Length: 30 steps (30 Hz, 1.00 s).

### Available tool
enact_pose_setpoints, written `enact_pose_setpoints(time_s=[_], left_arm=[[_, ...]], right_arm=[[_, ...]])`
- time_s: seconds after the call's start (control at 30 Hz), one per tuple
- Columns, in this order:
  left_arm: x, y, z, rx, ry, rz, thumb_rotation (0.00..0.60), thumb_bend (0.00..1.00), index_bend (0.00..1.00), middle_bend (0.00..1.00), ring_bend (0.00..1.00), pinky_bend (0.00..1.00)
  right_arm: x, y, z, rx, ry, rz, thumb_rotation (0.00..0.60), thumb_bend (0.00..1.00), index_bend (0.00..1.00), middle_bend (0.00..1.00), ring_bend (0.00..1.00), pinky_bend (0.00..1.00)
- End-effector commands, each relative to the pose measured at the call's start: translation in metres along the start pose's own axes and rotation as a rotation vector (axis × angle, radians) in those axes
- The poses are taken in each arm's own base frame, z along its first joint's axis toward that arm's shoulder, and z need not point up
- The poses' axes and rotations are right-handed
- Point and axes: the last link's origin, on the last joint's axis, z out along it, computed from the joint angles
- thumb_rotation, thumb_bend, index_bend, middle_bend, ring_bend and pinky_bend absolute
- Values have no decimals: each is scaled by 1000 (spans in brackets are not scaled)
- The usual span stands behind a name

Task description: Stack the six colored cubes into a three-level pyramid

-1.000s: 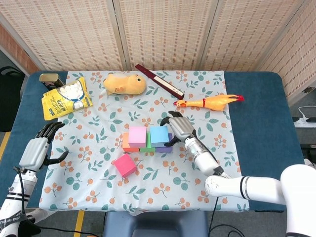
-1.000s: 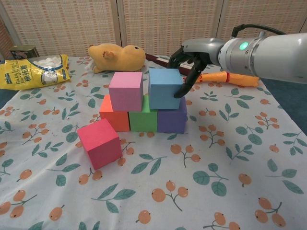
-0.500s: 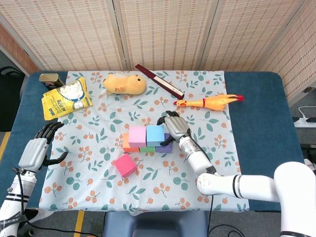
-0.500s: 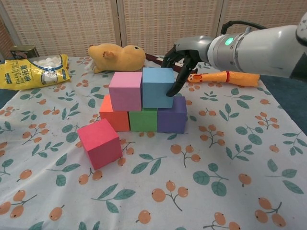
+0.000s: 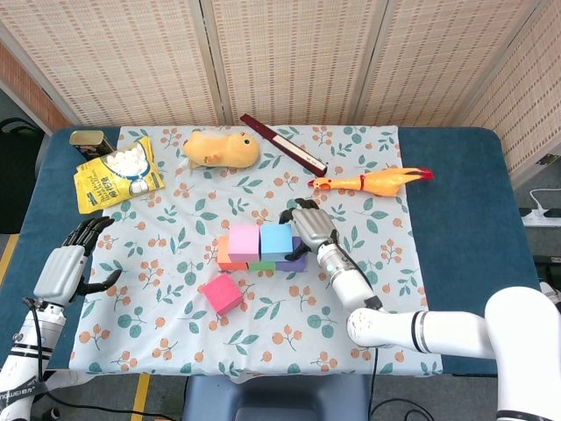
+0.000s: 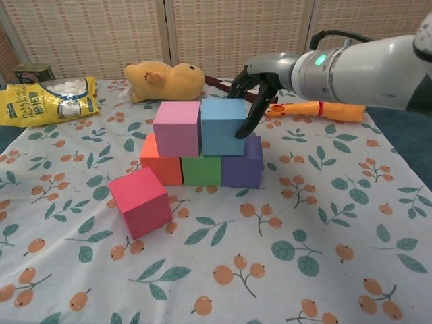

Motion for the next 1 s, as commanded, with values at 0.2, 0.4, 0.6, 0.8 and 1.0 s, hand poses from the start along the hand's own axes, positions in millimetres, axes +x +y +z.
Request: enact_pose_setpoints(time_s=[0.2,0.4,0.6,0.8,1.0], left_arm=[[0,0,0,-1,3,-2,600,304,97,53,0,125],[0,-2,-1,2,4,-5,600,305,95,51,0,125],[0,-2,-1,1,5,-7,600,305,93,49,0,125],[1,-2,-2,2,7,-11,600,305,93,48,0,125],[1,-4,-3,4,8,-11,600,305,93,46,0,125]], right_arm=[[-2,-2,1,-2,1,-13,600,0,428,286,40,42],[-3,-2,1,-7,1,-17,600,0,425,286,40,42],[-5,-3,2,-10,0,-21,600,0,421,286,40,42],[-4,-3,3,-10,4,-20,600,0,417,286,41,42],[-6,-5,3,-12,4,-20,600,0,415,286,40,42]])
